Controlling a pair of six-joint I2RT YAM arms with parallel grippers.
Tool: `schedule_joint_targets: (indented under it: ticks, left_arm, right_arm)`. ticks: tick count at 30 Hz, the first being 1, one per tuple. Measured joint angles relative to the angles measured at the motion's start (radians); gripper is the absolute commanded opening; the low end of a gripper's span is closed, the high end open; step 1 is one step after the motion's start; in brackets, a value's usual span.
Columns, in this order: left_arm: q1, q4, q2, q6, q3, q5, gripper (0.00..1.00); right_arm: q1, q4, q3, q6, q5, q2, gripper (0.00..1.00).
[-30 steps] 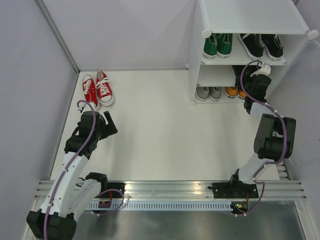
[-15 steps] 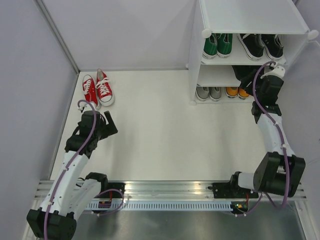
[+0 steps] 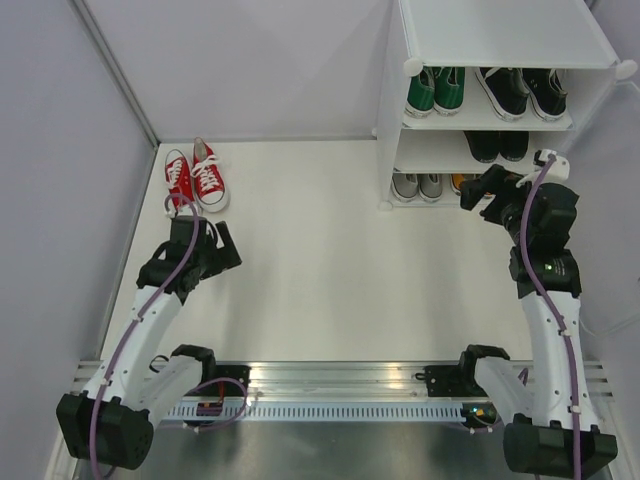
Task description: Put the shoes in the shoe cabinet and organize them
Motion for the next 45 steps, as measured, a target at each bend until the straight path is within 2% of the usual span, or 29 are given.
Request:
schedule_joint_targets:
  ticks: [3,8,16,19,22,27,33,40,45]
  left_arm:
    - [0.0,-0.007,0.047,-0.019,0.048,0.017,1.0]
    - [0.021,0.003,0.212,-0.046,0.198,0.014,0.94]
    - [0.17,0.08,0.554,-0.074,0.429,-0.016,0.79]
    - [0.213,0.118,0.666,-0.074,0.488,-0.04,0.77]
    - [0.225,0.147,0.761,-0.074,0.542,-0.057,0.77]
    - [0.219,0.181,0.883,-0.096,0.607,-0.065,0.83]
    - [0.218,0.231,0.94,-0.261,0.581,-0.08,0.92]
    - [0.218,0.492,0.928,-0.505,0.323,-0.073,0.98]
    - [0.218,0.724,0.914,-0.643,0.234,-0.077,1.0]
  right_arm:
    - [0.074,-0.028,-0.011,-0.008,-0.001,-0.011,0.98]
    - [0.18,-0.048,-0.046,-0.011,-0.015,-0.045,0.98]
    - [0.312,-0.022,-0.151,-0.008,-0.075,-0.12,0.97]
    - [0.337,-0.01,-0.184,-0.003,-0.101,-0.123,0.97]
    - [0.352,0.005,-0.206,-0.004,-0.117,-0.123,0.97]
    - [0.361,0.013,-0.231,-0.011,-0.137,-0.122,0.97]
    - [0.363,0.053,-0.267,-0.003,-0.187,-0.114,0.96]
    - [0.363,0.079,-0.294,0.007,-0.228,-0.102,0.96]
    - [0.363,0.079,-0.297,0.007,-0.243,-0.1,0.96]
